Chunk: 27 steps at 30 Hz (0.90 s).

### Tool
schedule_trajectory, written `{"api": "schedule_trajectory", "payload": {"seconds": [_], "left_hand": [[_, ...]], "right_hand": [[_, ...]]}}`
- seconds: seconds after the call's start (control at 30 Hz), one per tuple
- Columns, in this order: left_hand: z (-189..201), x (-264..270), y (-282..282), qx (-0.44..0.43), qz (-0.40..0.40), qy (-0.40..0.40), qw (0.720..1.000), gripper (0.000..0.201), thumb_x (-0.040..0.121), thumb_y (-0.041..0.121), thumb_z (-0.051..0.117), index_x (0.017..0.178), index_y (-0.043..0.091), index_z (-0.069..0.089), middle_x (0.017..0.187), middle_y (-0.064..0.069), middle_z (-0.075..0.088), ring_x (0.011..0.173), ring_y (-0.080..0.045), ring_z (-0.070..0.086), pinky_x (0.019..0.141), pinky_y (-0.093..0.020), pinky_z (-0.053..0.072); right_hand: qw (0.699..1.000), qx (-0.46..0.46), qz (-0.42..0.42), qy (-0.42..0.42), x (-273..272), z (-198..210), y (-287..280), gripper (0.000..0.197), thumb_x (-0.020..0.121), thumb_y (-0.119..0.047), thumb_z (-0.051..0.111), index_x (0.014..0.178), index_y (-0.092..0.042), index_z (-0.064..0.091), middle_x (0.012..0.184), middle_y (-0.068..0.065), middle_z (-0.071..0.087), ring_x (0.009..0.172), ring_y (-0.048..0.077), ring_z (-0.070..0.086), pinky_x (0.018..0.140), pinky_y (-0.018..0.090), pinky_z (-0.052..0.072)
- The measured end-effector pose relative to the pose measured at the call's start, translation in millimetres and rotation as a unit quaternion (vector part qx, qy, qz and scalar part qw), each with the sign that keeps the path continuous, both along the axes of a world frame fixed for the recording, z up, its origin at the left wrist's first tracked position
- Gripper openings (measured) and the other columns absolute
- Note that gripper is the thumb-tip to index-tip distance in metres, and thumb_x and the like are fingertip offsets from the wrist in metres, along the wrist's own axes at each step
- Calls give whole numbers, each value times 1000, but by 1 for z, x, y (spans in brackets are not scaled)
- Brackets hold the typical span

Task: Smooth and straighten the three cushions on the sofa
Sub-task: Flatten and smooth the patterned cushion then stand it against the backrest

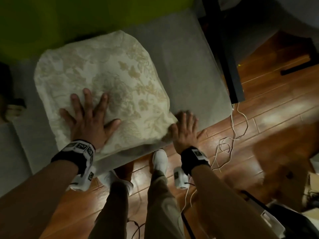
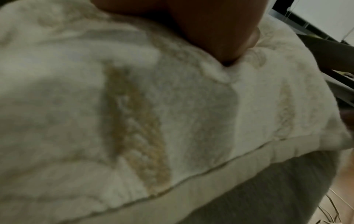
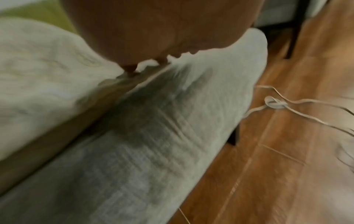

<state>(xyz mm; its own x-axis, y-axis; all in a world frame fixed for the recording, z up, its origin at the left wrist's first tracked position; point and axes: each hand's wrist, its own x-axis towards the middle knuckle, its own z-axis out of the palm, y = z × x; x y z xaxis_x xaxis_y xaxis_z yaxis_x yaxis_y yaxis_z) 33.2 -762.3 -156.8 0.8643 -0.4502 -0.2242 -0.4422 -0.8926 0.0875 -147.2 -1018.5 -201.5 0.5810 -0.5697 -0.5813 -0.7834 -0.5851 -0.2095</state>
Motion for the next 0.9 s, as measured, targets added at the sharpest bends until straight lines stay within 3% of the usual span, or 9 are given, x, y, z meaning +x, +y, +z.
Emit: {"api": "schedule_trajectory", "payload": {"seconds": [0.1,0.17,0.23,0.3,0.47,0.57,0.63,0.77,0.9], "left_hand": [[-4,3,-3,6,-2,8,1000,91,81,84,21,156,39,-3,165,-14,-13,147,-52,-4,105,-81,7],[-4,-1,-8,17,4,22,1000,89,82,84,14,156,39,-7,164,-13,-16,147,-51,-8,106,-80,2],[-8,-1,-6,24,9,27,999,85,83,80,6,155,37,-9,164,-12,-21,147,-49,-13,107,-79,-1],[-9,2,4,12,1,39,999,83,86,76,14,155,38,-9,163,-10,-24,147,-46,-17,109,-77,-6],[-10,1,31,-32,-38,59,997,79,89,74,27,155,44,-6,163,-3,-25,148,-38,-24,110,-74,-3],[9,-11,34,-85,-16,27,996,75,93,67,32,157,37,6,166,-7,-13,150,-38,-15,112,-72,-2],[25,-17,37,-154,34,-20,987,67,98,55,37,157,32,17,166,-10,-4,152,-37,-8,114,-69,1],[44,-27,35,-220,106,-45,969,64,101,47,37,158,31,12,166,-10,-4,153,-33,-8,117,-64,0],[14,-22,43,-103,157,69,980,69,97,65,23,153,46,-12,163,4,-24,150,-27,-23,117,-65,-2]], "right_hand": [[993,-45,40,-106,15,45,20,71,103,-64,9,160,-28,-16,168,1,-20,155,21,-20,120,66,-12],[971,-33,146,-186,55,77,58,69,100,-65,5,156,-33,-20,166,-2,-22,156,22,-19,118,62,-22],[938,-28,256,-234,91,80,94,69,102,-63,15,160,-34,-8,169,-5,-15,157,24,-15,119,65,-16],[930,-33,308,-199,109,60,96,69,102,-67,22,161,-41,-1,171,-9,-11,157,20,-14,119,67,-6],[962,-6,269,-47,83,15,43,75,92,-82,15,143,-56,-34,155,-21,-43,150,16,-34,115,70,-18],[984,-2,175,-23,58,33,19,75,96,-67,14,155,-43,-24,164,-14,-30,156,25,-17,115,74,-12],[985,-45,125,-111,52,62,21,76,97,-54,19,163,-26,-5,171,4,-11,158,29,-8,117,74,0],[902,-70,314,-288,92,104,90,67,104,-44,33,163,-28,5,169,1,-10,157,29,-9,121,67,-5],[892,-60,408,-184,137,61,121,67,104,-64,24,161,-43,-2,170,-9,-15,156,22,-18,120,66,-8]]}}
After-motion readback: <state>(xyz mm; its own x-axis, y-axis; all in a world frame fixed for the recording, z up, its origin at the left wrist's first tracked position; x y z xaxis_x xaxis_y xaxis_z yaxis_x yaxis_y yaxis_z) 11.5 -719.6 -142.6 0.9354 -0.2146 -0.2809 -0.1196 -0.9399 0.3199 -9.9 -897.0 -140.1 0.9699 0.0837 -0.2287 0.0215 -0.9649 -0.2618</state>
